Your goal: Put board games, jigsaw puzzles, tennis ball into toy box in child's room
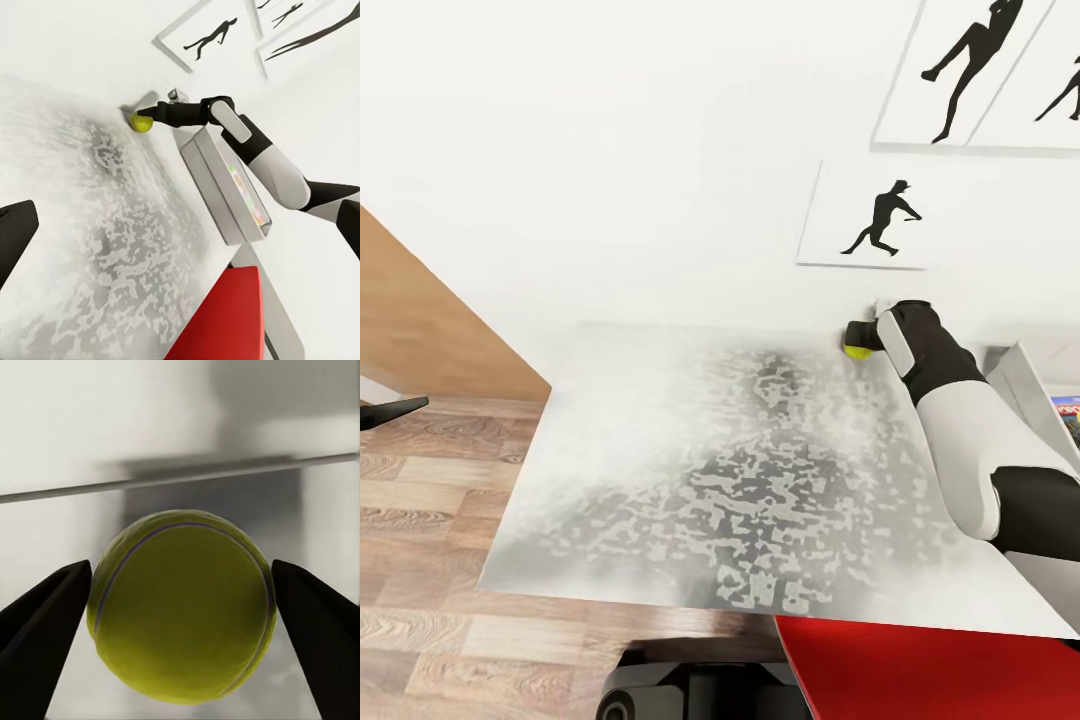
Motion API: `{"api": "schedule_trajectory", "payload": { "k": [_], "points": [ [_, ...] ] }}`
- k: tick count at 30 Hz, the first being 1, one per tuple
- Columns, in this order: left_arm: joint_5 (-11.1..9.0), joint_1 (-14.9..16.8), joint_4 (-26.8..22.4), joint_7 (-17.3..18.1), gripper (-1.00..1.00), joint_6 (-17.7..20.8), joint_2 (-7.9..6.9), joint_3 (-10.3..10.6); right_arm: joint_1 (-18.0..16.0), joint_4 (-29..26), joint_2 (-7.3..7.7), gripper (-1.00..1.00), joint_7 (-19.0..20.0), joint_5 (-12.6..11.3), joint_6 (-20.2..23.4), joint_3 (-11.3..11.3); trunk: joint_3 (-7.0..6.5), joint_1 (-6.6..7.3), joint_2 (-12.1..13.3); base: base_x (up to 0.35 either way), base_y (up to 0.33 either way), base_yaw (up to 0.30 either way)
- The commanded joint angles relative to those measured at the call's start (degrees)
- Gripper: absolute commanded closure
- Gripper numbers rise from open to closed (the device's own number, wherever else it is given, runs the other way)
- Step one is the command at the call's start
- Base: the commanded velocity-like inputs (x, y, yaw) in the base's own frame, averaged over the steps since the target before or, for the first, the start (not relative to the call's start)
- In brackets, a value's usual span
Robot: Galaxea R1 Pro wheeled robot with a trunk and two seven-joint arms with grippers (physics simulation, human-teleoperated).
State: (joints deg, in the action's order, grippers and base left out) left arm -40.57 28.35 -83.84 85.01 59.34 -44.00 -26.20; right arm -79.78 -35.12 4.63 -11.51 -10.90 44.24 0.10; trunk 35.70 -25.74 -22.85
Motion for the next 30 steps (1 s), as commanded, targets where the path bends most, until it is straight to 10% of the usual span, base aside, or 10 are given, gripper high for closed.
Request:
{"api": "schedule_trajectory", "payload": {
  "k": [1,30],
  "points": [
    [-0.04,0.04,-0.01,0.16,-1.00,0.61,-0.03,0.01,0.01,-0.01,0.01,1.00,-0.45,-1.24,0.14,-0.01,0.09,-0.04,-0.07,0.000,0.000,0.000],
    [-0.04,0.03,-0.01,0.42,-1.00,0.61,-0.03,-0.19,-0.08,-3.79,0.12,1.00,0.18,-1.95,8.06,-0.18,-1.80,-0.04,-0.07,-0.001,0.000,-0.044]
  ]
}}
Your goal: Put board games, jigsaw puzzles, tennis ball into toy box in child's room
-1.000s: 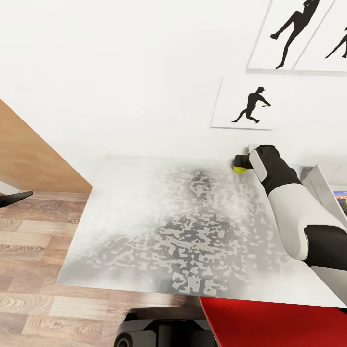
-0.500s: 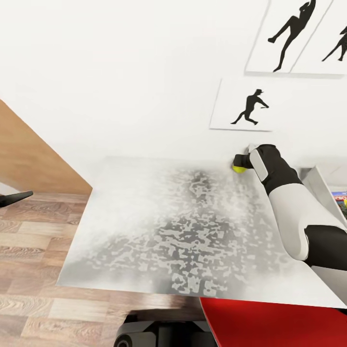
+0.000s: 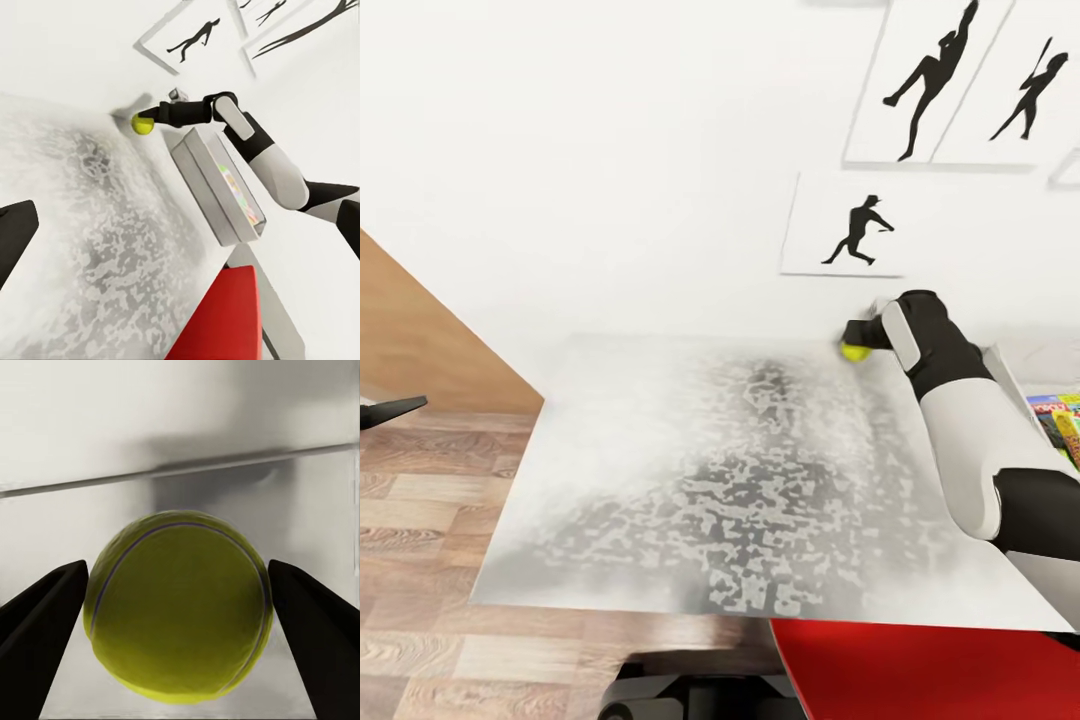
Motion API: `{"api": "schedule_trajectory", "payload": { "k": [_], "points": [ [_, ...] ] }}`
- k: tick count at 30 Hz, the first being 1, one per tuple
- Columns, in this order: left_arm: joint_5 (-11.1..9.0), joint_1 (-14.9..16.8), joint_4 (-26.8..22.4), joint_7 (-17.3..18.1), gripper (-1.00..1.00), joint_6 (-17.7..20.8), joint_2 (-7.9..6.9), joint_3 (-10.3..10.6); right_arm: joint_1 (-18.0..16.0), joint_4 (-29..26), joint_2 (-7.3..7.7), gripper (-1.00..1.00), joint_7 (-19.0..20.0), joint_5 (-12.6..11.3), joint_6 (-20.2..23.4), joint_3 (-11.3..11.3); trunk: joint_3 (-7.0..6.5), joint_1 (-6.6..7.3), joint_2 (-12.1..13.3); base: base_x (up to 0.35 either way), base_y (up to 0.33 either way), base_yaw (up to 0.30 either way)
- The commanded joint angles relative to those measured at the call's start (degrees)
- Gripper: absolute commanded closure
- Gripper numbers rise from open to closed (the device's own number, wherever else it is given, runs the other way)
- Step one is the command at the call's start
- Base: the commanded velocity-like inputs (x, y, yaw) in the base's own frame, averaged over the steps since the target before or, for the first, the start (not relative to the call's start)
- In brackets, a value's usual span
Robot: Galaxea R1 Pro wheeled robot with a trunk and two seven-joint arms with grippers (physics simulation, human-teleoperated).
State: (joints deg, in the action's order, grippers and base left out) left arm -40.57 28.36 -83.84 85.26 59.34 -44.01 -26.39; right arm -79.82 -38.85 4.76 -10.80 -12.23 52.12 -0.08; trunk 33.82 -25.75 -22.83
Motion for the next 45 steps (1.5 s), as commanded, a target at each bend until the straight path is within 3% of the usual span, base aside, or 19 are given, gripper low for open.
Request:
{"api": "schedule_trajectory", "payload": {
  "k": [1,10,16,18,23,28,39,42,45],
  "points": [
    [-0.03,0.02,0.00,0.20,-1.00,0.60,-0.03,-0.30,-0.05,-0.98,0.00,1.00,-0.42,-0.65,0.98,-0.04,-0.01,-0.04,-0.09,-0.049,0.000,-0.084],
    [-0.12,0.02,0.00,0.25,-1.00,0.66,-0.03,-1.87,-0.07,-4.97,-0.40,1.00,3.62,-1.59,7.58,-0.84,-0.82,-0.04,-0.09,-0.022,0.000,-0.085],
    [-0.12,0.02,0.00,0.26,-1.00,0.66,-0.03,-1.91,-0.11,-6.73,-0.60,1.00,4.07,-2.17,7.88,-0.88,-1.36,-0.04,-0.09,-0.001,0.000,-0.085],
    [-0.09,0.02,0.00,0.26,-1.00,0.66,-0.03,-1.91,-0.09,-7.16,-0.52,1.00,4.09,-3.62,7.88,-0.89,-1.54,-0.04,-0.09,0.000,0.000,-0.085],
    [-0.04,0.02,0.00,0.25,-1.00,0.66,-0.03,-1.91,-0.08,-7.75,0.16,1.00,4.12,-12.13,7.88,-0.73,-1.99,-0.04,-0.09,0.000,0.000,-0.083],
    [-0.03,-0.01,0.00,0.25,-1.00,0.66,-0.03,-1.91,-0.07,-7.90,0.24,1.00,4.12,-14.28,7.88,-0.77,-2.44,-0.04,-0.09,0.000,0.000,-0.081],
    [-0.03,0.00,0.00,0.25,-1.00,0.66,-0.03,-1.91,-0.04,-8.01,0.22,1.00,4.12,-15.03,7.88,-0.84,-3.43,-0.04,-0.09,0.000,0.000,-0.080],
    [-0.03,-0.01,0.00,0.25,-1.00,0.66,-0.03,-1.91,-0.05,-8.00,0.25,1.00,4.16,-16.71,7.88,-0.83,-3.70,-0.04,-0.09,0.000,0.000,-0.080],
    [-0.03,-0.02,0.00,0.25,-1.00,0.66,-0.03,-1.91,-0.01,-8.00,0.25,1.00,4.16,-20.71,7.88,-0.47,-3.97,-0.04,-0.09,0.000,0.000,-0.078]
  ]
}}
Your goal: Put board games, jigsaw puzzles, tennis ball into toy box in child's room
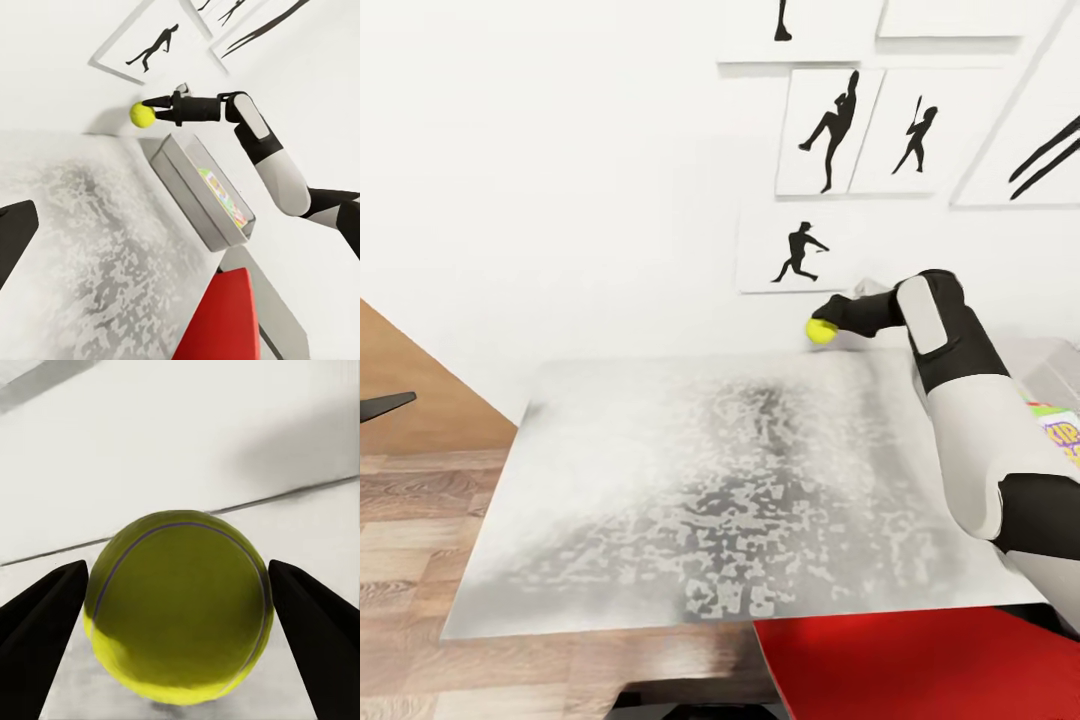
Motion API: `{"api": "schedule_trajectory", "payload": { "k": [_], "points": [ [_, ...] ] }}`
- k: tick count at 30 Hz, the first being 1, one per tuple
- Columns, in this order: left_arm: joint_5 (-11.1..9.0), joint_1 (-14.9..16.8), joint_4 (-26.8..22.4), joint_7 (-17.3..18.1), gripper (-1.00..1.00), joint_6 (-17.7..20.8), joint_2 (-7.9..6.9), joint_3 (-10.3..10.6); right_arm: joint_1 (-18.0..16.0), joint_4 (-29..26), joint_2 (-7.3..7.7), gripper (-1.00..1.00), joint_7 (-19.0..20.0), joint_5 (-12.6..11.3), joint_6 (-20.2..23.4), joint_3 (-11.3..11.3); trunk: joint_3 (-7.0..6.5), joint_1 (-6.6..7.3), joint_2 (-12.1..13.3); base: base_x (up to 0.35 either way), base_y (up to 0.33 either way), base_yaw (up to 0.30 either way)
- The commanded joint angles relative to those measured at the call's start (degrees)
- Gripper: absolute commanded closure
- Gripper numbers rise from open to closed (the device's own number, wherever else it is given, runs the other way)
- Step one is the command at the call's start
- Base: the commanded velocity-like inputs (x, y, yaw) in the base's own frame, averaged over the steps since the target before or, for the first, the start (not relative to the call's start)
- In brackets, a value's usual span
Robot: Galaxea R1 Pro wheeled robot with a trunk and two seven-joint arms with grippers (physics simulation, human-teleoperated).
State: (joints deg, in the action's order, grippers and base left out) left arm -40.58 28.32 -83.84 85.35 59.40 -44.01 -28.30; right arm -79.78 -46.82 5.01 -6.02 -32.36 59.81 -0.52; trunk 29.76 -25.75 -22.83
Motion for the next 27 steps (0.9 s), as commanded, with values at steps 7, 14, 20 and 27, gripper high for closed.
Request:
{"api": "schedule_trajectory", "payload": {
  "k": [7,14,20,27],
  "points": [
    [-0.03,0.04,0.00,0.17,-1.00,0.60,-0.03,0.00,-0.03,0.03,-0.04,1.00,-0.62,-3.68,0.19,0.08,-0.55,-0.04,-0.09,0.000,0.000,-0.075],
    [-0.03,0.03,0.00,0.19,-1.00,0.60,-0.03,-0.29,0.06,0.08,-0.27,1.00,-0.59,-3.92,0.19,0.08,-1.18,-0.04,-0.09,0.000,0.000,-0.074],
    [-0.03,0.02,0.00,0.17,-1.00,0.60,-0.03,-0.35,0.09,0.14,-0.11,1.00,-0.58,-3.94,0.19,0.22,-1.72,-0.04,-0.09,0.000,0.000,-0.073],
    [-0.03,0.01,0.00,0.18,-1.00,0.60,-0.03,-0.35,0.20,0.08,-0.24,1.00,-0.58,-3.94,0.19,0.33,-2.37,-0.04,-0.09,0.000,0.000,-0.025]
  ]
}}
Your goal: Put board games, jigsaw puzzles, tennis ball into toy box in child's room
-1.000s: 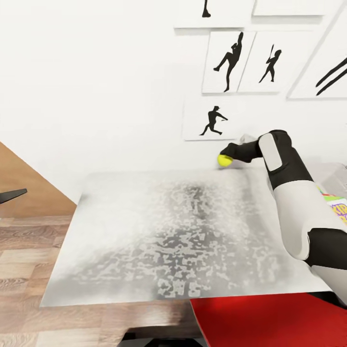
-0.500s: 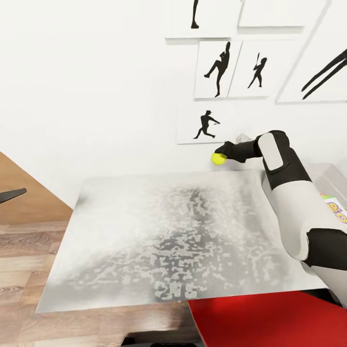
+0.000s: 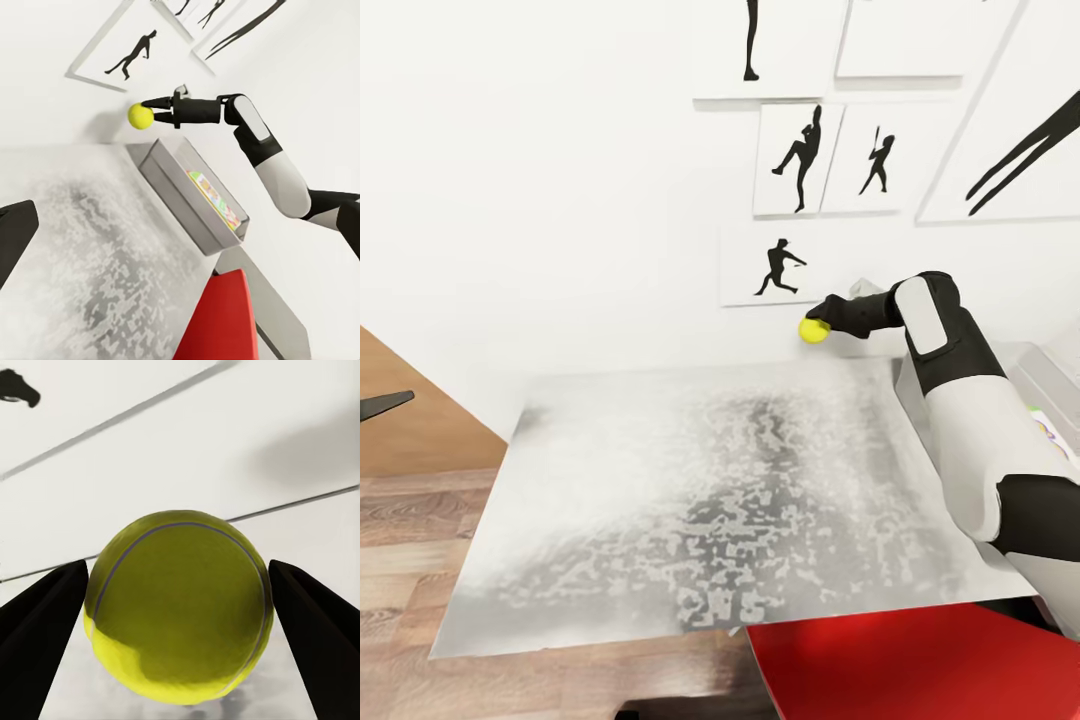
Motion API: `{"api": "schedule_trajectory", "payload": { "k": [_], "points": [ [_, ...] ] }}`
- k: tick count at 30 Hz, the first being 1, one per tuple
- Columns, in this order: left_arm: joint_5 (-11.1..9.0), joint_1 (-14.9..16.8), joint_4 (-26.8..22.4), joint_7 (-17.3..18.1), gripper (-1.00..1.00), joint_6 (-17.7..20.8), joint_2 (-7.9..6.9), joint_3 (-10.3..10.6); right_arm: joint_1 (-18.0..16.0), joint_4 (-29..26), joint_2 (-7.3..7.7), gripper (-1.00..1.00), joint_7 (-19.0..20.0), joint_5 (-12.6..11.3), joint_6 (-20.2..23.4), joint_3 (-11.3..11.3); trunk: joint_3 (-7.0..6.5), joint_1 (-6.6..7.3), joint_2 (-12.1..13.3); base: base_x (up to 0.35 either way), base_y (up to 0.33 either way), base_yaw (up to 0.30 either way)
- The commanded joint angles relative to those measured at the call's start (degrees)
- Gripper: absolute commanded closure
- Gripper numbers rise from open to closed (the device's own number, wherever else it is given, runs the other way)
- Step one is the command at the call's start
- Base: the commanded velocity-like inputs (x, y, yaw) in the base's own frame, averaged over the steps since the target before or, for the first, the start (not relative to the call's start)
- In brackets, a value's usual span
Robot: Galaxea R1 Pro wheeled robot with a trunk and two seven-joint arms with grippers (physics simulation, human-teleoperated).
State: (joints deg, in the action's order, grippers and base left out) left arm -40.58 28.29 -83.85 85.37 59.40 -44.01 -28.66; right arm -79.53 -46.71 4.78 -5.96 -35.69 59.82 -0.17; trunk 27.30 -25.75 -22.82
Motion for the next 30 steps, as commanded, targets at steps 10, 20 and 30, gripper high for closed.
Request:
{"api": "schedule_trajectory", "payload": {
  "k": [10,20,30],
  "points": [
    [0.02,0.04,0.00,0.18,-1.00,0.60,-0.02,0.01,0.10,-0.22,0.05,1.00,-0.63,-0.61,0.18,0.13,-0.87,-0.04,-0.09,0.000,0.000,-0.001],
    [-0.02,0.04,0.00,0.15,-1.00,0.60,-0.02,0.03,0.17,-0.23,0.10,1.00,-0.64,-0.61,0.18,0.17,-1.82,-0.04,-0.09,0.000,0.000,0.000],
    [-0.02,0.03,0.00,0.15,-1.00,0.60,-0.02,0.01,0.25,-0.23,-0.09,1.00,-0.63,-0.61,0.18,0.17,-2.78,-0.04,-0.09,0.000,0.000,0.000]
  ]
}}
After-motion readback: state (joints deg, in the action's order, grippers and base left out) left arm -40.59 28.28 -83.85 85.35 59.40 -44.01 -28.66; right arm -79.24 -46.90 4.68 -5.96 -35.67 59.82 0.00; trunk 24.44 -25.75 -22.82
